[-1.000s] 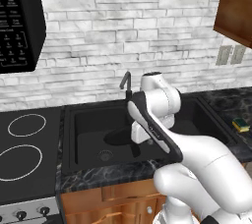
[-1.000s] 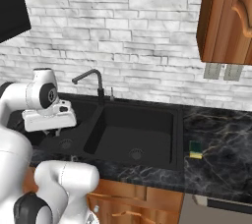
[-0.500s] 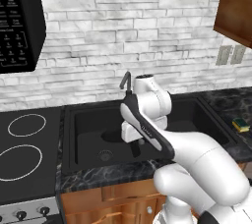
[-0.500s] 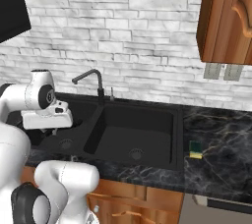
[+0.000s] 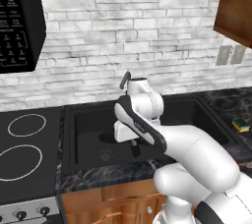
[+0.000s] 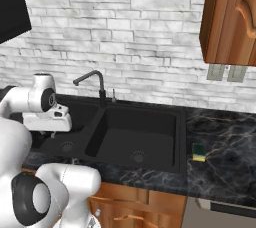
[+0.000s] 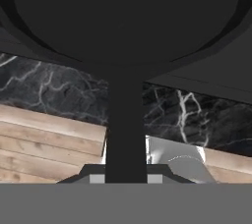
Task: Pick the pan and sponge and place them into the sink. Then turn on the water.
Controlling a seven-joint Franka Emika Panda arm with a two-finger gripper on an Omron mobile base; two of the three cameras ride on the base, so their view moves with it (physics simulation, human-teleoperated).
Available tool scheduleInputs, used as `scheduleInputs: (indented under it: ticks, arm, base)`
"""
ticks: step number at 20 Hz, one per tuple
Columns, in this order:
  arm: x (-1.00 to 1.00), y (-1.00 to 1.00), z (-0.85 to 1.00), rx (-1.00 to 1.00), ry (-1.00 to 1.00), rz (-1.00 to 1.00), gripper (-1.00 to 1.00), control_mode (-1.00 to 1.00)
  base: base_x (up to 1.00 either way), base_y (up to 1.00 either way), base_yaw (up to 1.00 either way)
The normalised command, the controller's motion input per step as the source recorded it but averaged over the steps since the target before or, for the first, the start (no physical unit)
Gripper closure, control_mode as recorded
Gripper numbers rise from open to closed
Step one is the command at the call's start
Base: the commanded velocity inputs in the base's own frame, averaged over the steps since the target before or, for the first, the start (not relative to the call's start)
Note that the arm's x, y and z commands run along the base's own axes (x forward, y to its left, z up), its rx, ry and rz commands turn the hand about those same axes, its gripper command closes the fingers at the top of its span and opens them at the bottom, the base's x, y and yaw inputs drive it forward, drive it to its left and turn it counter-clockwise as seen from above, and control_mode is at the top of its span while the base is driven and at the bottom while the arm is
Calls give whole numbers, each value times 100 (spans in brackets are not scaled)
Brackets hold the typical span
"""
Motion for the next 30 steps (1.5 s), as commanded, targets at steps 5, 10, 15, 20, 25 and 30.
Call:
scheduleInputs:
  ticks: [5,10,15,20,25,30]
  arm:
    - [18,14,-12,1,12,-6,100,-100]
    - [14,18,-16,-1,5,-7,100,-100]
    - [10,19,-18,-5,-1,-8,100,-100]
    - [21,15,-23,-8,-3,-8,100,-100]
    - [30,2,-23,-7,-1,-8,100,-100]
    - [30,1,-22,-3,2,-8,100,-100]
  base:
    - [0,0,0]
    - [0,0,0]
    - [0,0,0]
    - [0,0,0]
    - [0,0,0]
    - [0,0,0]
